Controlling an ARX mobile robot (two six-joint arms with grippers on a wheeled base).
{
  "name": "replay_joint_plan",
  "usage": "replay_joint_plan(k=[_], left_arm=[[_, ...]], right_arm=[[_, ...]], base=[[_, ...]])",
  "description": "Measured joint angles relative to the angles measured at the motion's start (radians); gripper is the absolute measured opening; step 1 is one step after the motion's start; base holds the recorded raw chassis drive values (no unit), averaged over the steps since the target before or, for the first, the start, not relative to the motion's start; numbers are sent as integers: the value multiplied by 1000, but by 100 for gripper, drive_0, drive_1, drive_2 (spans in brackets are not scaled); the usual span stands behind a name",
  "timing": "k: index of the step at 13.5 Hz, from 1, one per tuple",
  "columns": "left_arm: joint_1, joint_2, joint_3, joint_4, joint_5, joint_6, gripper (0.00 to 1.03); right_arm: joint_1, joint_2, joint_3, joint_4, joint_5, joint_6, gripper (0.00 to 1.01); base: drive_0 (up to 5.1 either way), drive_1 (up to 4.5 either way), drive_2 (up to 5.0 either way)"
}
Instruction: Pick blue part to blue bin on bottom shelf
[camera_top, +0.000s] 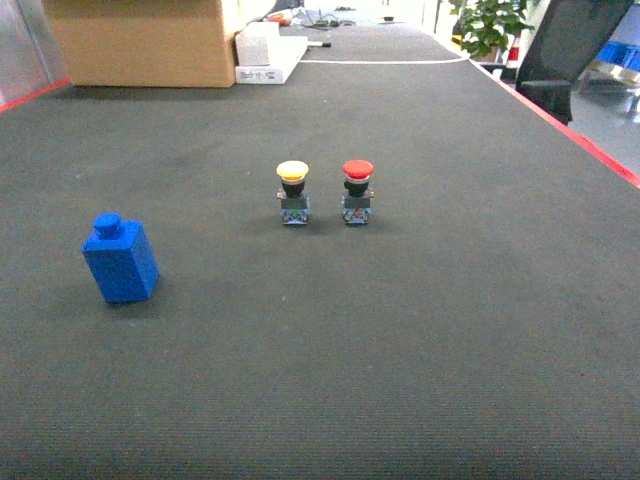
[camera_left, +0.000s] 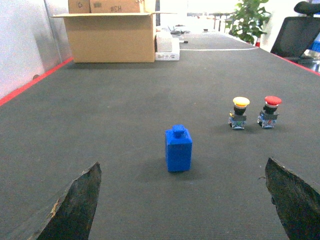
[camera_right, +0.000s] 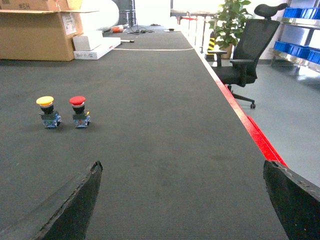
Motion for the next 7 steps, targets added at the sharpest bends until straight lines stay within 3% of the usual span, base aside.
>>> replay_joint_plan(k=[7], left_arm=[[0, 0, 0, 1, 2, 0, 98]], right_arm=[[0, 0, 0, 2, -1, 0, 98]], base=[[16, 16, 16]])
